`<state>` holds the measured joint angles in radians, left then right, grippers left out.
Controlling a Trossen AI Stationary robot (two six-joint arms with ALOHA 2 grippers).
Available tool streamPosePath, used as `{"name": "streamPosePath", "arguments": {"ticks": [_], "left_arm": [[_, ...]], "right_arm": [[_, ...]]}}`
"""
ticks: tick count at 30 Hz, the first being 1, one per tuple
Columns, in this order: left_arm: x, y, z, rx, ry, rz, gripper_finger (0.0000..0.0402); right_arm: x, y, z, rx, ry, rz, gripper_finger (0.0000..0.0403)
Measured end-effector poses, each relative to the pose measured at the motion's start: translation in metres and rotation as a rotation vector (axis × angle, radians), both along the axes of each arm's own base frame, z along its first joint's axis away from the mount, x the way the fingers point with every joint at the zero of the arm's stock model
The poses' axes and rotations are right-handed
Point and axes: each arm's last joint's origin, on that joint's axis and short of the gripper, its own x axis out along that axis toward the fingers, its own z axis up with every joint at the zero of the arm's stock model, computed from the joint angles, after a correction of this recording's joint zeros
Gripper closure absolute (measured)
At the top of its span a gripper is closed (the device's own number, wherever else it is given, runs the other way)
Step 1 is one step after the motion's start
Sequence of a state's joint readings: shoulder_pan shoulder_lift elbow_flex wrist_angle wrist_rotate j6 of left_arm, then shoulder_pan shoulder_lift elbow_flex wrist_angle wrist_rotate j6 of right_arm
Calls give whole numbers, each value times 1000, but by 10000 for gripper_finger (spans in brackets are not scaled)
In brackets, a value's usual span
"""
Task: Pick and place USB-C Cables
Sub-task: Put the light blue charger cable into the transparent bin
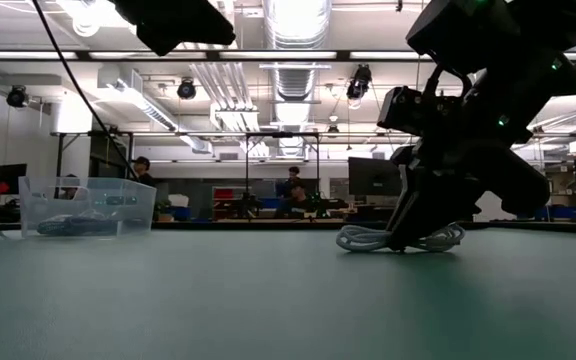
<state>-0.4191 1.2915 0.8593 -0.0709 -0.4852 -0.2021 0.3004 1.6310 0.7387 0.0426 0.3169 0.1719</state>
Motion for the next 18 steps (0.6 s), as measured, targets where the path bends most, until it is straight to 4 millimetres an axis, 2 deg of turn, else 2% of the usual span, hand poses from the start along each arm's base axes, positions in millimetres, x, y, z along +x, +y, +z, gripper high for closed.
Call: {"name": "streamPosePath", "arguments": {"ticks": [5, 8, 18], "left_arm": [[2, -1, 4, 9, -40, -12, 345], [3, -1, 6, 22, -62, -21, 345], [6, -3, 12, 44, -135, -40, 345]], "right_arm": [[1, 0, 3, 0, -30, 10, 374], [5, 1, 11, -6, -93, 38, 374], [18, 1, 37, -28, -493, 136, 374]]}}
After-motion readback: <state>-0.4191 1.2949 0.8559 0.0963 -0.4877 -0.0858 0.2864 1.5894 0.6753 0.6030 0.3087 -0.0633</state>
